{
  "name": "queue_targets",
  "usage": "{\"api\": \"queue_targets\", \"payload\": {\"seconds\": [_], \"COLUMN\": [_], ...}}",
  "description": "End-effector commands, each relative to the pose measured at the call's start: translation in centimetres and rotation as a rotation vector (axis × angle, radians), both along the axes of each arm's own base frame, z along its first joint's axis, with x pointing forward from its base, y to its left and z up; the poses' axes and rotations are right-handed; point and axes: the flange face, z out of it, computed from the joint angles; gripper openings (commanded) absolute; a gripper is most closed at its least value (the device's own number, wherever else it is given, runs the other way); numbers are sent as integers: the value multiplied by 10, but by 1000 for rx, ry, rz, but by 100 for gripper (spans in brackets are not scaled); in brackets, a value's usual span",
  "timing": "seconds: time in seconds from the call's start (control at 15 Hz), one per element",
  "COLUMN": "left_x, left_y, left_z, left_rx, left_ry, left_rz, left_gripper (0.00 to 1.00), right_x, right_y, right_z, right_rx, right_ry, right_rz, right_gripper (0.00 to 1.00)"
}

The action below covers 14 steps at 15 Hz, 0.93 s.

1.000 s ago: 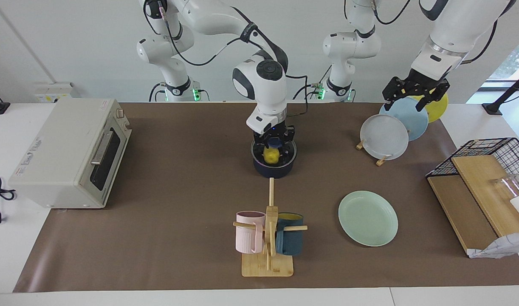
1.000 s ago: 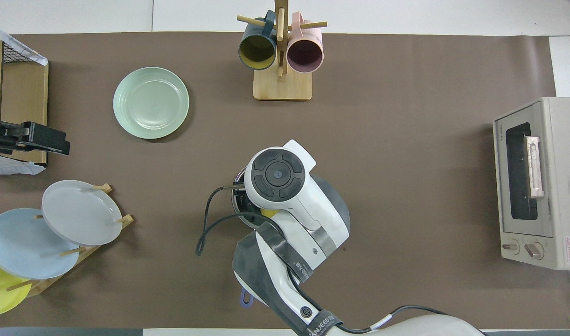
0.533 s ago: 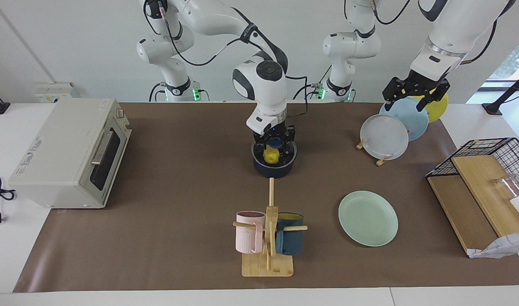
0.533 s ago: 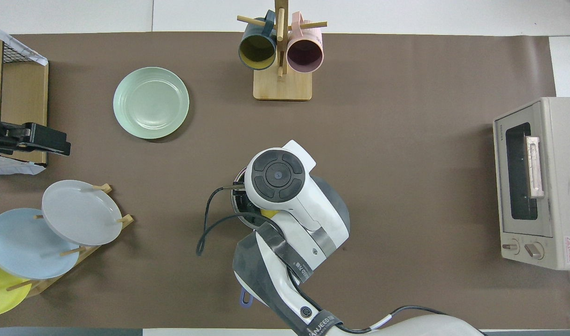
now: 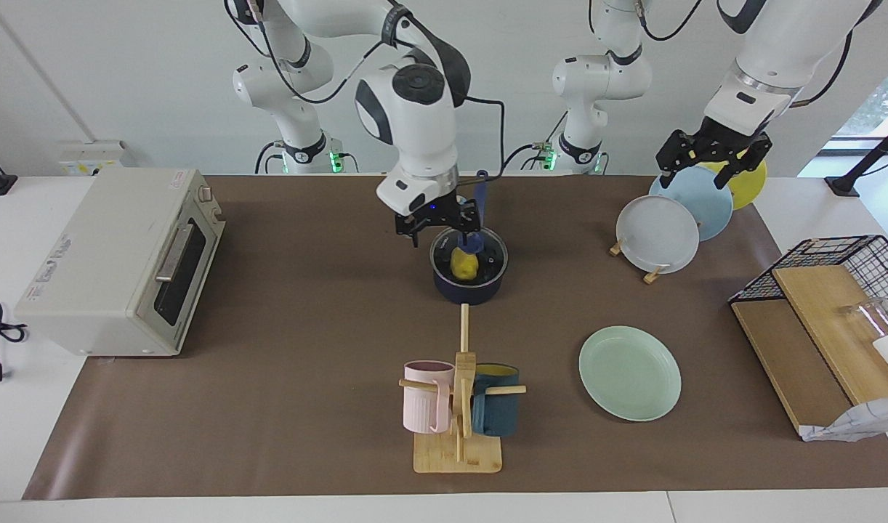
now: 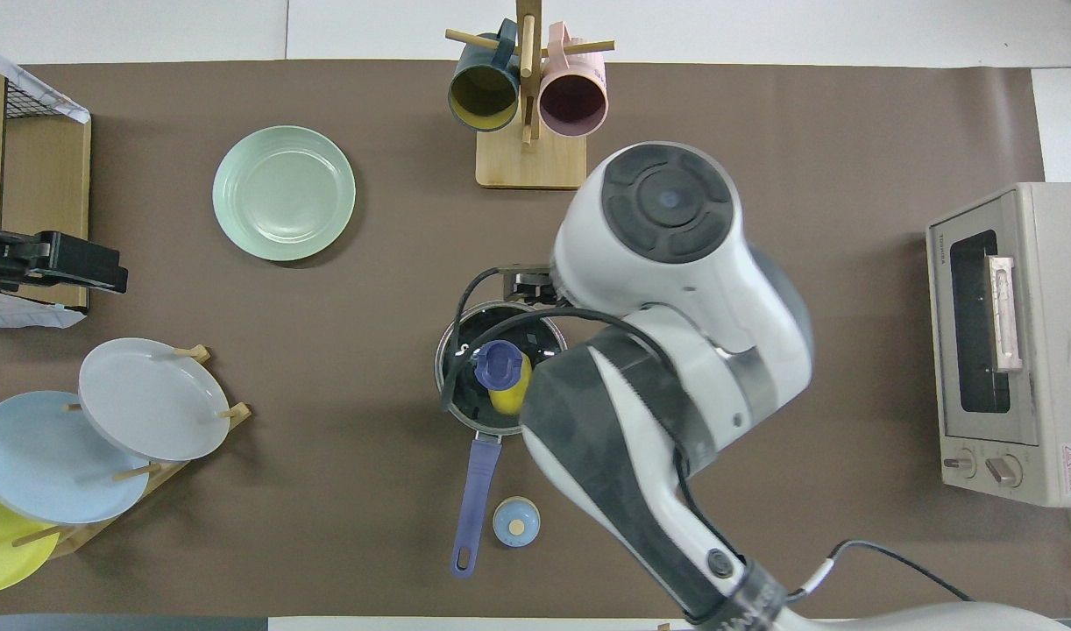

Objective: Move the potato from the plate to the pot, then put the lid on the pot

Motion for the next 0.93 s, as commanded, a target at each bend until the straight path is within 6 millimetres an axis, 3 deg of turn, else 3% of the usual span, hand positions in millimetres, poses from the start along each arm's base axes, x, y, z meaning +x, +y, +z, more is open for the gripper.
{"api": "queue_targets", "payload": {"seconds": [0.0,0.13,0.27,0.47,0.6,0.87], "left_x": [-11,-14,-16,-20,-20,-19], "left_y": [5,7,7,7,8,8], "left_z": [5,10,15,13,10,-1], "left_rx": [19,19,18,18,17,21], "left_ry": [4,-4,-14,-12,-8,25], "left_rz": [-2,0,1,0,0,-2], "left_gripper": [100,100,100,100,100,100], "right_x": [6,5,2,1,-5,-15], "right_y": [-74,-126,-165,-201,-216,-240], "right_z": [38,56,68,83,93,96], "right_rx": [-13,-29,-42,-92,-117,-126], "right_ry": [17,53,87,149,128,123], "right_rz": [28,27,42,23,100,59], "right_gripper": [100,100,100,100,100,100]}}
